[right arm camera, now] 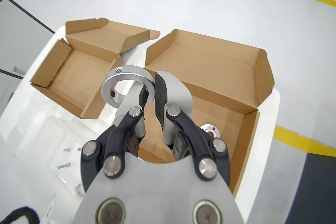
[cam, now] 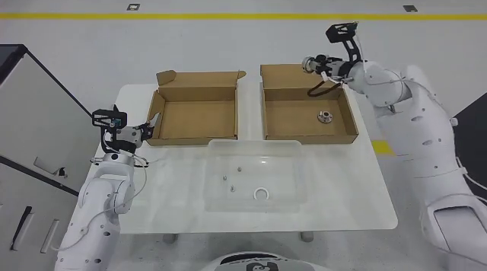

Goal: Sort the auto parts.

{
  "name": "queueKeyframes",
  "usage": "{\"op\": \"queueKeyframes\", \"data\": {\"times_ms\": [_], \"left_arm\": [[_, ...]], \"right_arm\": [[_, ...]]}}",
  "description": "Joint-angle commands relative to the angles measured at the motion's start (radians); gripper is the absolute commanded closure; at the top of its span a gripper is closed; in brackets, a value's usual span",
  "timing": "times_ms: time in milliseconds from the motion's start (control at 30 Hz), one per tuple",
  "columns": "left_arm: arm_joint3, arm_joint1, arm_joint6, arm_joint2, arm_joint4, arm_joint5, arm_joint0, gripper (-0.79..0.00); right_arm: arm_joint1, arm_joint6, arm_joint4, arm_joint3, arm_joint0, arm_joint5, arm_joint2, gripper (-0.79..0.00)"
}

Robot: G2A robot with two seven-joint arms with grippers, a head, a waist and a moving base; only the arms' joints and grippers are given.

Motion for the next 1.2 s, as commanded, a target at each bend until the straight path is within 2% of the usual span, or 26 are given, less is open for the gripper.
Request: {"op": "queueKeyframes", "data": {"times_ms": [0,267,567,1167], "left_arm": [[0.000,0.000,0.000,0.000,0.000,0.000,0.000,-0.785],[0.000,0.000,0.000,0.000,0.000,0.000,0.000,-0.785],[0.000,0.000,0.000,0.000,0.000,0.000,0.000,-0.785],[0.000,0.000,0.000,0.000,0.000,0.000,0.000,-0.785]], "right_arm": [[-0.008,0.000,-0.032,0.046,0.025,-0.002,-0.040,0.000],[-0.043,0.047,-0.097,0.218,0.106,-0.007,-0.165,0.000],[-0.072,0.057,-0.118,0.370,0.145,-0.019,-0.233,0.000],[-0.118,0.088,-0.158,0.504,0.146,-0.027,-0.324,0.000]]}}
